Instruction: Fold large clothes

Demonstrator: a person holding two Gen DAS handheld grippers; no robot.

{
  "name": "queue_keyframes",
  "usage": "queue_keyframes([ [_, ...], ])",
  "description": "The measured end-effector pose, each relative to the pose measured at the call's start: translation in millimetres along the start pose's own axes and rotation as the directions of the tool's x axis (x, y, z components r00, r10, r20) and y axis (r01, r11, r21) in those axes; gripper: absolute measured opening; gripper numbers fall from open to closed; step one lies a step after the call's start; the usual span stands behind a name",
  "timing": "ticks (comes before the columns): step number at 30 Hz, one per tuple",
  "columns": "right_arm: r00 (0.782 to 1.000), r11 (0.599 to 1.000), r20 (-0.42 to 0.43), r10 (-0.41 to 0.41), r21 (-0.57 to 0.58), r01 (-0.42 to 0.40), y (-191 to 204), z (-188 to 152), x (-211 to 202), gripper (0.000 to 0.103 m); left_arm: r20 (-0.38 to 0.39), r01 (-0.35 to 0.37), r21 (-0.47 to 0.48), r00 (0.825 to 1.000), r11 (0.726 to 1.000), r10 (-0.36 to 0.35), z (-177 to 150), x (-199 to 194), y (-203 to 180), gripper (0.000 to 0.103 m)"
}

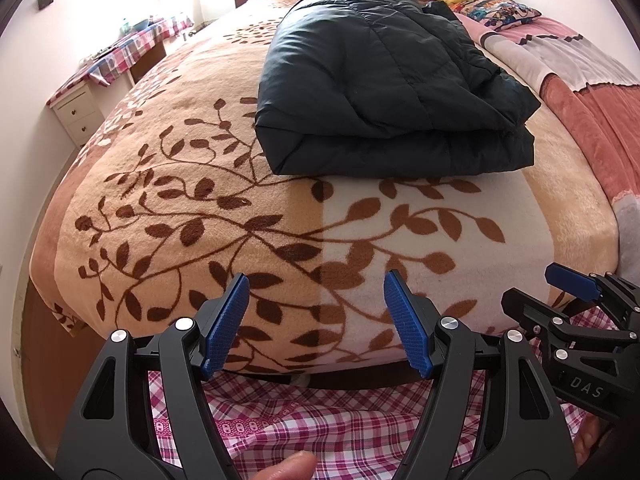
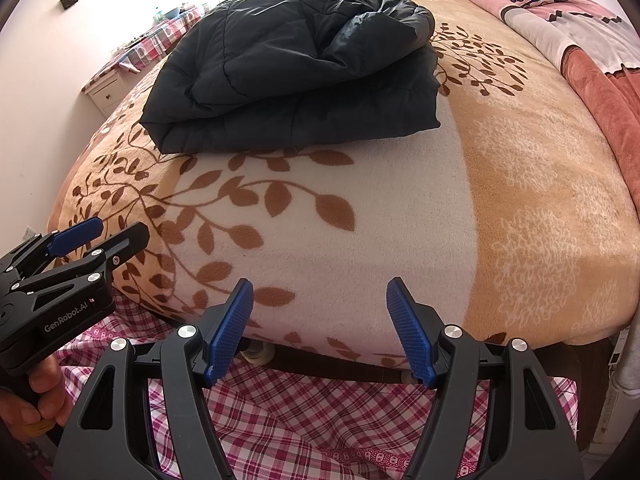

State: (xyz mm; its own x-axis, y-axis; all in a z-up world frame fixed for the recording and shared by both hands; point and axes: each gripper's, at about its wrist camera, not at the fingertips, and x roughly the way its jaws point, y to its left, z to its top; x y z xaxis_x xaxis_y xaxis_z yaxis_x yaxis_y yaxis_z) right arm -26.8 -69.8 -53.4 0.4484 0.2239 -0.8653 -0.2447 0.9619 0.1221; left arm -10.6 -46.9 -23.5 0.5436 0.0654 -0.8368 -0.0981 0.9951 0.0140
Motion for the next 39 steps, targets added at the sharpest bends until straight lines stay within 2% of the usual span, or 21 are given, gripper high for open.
queue_keyframes([
  [30,1.000,1.000,0.000,-0.002,0.000,0.002,1.7,0.0,0.3,0.068,0.008,-0.002,-0.003,1.000,1.000,0.002,0.4,-3.5,2.0,0.069],
  [39,1.000,1.000,-0.001,-0.002,0.000,0.002,0.8,-0.6,0.6,0.068,-0.009,-0.001,-0.004,1.000,1.000,0.001,0.1,1.4,0.1,0.069],
])
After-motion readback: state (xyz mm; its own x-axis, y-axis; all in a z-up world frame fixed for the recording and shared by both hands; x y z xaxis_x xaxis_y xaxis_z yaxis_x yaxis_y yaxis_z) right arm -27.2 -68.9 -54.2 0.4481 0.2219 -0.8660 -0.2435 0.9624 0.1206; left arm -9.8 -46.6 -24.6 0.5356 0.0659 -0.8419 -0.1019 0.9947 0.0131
